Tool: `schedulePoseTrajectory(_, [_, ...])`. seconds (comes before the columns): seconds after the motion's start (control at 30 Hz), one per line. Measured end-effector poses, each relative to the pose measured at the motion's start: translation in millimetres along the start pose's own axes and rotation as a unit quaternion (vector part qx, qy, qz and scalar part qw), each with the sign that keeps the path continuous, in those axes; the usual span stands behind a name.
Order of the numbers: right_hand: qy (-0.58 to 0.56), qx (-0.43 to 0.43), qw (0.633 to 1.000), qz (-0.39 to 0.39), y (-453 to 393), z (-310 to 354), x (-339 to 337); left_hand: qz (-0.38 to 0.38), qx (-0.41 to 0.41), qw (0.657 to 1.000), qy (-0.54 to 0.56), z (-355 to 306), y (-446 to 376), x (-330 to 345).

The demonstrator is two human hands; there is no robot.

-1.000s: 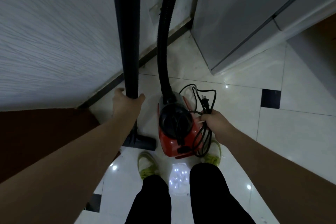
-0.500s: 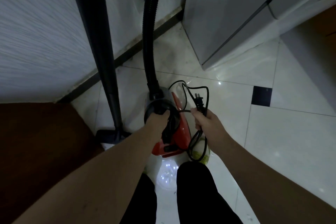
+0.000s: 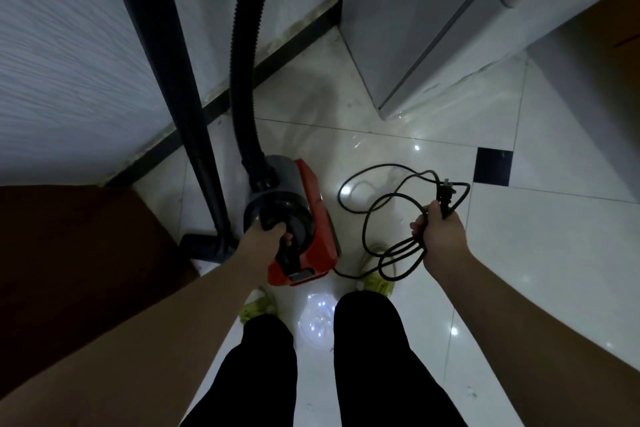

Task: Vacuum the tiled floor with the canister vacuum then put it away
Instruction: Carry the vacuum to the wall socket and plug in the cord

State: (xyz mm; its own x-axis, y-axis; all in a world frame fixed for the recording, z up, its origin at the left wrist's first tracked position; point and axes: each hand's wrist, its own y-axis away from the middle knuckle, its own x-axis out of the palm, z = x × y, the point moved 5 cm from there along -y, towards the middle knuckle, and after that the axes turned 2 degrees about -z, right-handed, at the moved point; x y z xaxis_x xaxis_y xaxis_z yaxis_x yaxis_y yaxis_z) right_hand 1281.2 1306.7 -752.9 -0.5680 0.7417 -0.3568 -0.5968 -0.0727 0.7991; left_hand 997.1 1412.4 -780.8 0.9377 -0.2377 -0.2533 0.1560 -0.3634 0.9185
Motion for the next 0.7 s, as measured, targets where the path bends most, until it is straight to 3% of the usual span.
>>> schedulePoseTrajectory(0.2, [0.023,-0.07,0.996,0.056,22.3,2.8,-10.8,-0.007,0.011,1.0,-0.003,-18.5,-8.0,-5.6])
schedulePoseTrajectory(0.37, [0.021,-0.093,0.988,0.118,42.9,12.8,-15.5,-0.01,0.04,0.988,-0.151,-32.0,-27.7,-14.6])
schedulePoseTrajectory(0.47, [0.02,-0.107,0.981,0.161,64.8,22.3,-5.8,-0.126,0.122,0.946,-0.271,-54.5,-6.0,-20.7])
schedulePoseTrajectory(0.53, [0.033,-0.111,0.974,0.194,82.5,29.0,6.0,-0.162,0.245,0.918,-0.267,-77.2,27.9,-11.0])
schedulePoseTrajectory(0.57, [0.033,-0.115,0.971,0.208,90.6,31.4,12.4,-0.113,0.29,0.918,-0.245,-83.5,44.3,1.5])
schedulePoseTrajectory(0.63, [0.038,-0.133,0.965,0.222,105.0,36.0,24.7,0.07,0.308,0.918,-0.238,-85.7,82.8,34.6])
schedulePoseTrajectory(0.7, [0.092,-0.165,0.959,0.21,115.2,39.9,33.2,0.223,0.304,0.885,-0.274,-79.5,113.8,56.7])
